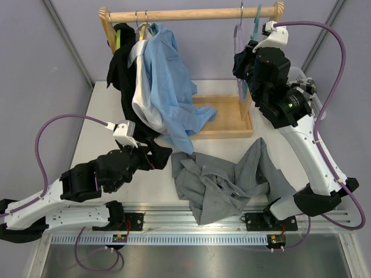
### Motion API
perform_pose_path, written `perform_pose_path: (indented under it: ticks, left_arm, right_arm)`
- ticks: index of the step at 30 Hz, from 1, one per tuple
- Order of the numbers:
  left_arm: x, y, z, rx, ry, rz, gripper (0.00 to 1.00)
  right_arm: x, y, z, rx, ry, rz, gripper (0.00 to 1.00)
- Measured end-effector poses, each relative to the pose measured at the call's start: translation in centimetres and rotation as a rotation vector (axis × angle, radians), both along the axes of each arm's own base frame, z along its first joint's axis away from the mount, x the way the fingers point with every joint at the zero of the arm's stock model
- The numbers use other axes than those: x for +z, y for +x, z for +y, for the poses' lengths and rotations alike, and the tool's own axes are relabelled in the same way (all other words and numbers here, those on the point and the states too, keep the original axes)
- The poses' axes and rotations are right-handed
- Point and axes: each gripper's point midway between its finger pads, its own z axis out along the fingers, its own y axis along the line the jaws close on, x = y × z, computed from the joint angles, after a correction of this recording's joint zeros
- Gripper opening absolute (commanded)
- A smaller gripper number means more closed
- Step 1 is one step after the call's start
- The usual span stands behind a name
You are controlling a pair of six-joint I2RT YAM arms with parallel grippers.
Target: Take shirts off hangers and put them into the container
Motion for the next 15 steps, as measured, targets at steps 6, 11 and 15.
perform_pose_path:
  ticks: [6, 11, 15]
  left_arm:
    - [0.0, 0.0, 0.0, 0.002, -0.008, 0.005, 0.99]
    - [0.0, 0.0, -0.1, 0.003, -0.011, 0.007, 0.98]
    - [0.1, -0.1, 0.0, 0.003, -0.014, 0.007, 0.98]
  right_arm:
    - [-1.1, -0.6, 0.6, 0.045, 0.017, 0.037, 0.23]
    - [-0.4, -1.5, 0.4, 0.062, 0.047, 0.028, 0.75]
    - [0.1, -2.3, 0.0, 0.071, 0.056, 0.020, 0.99]
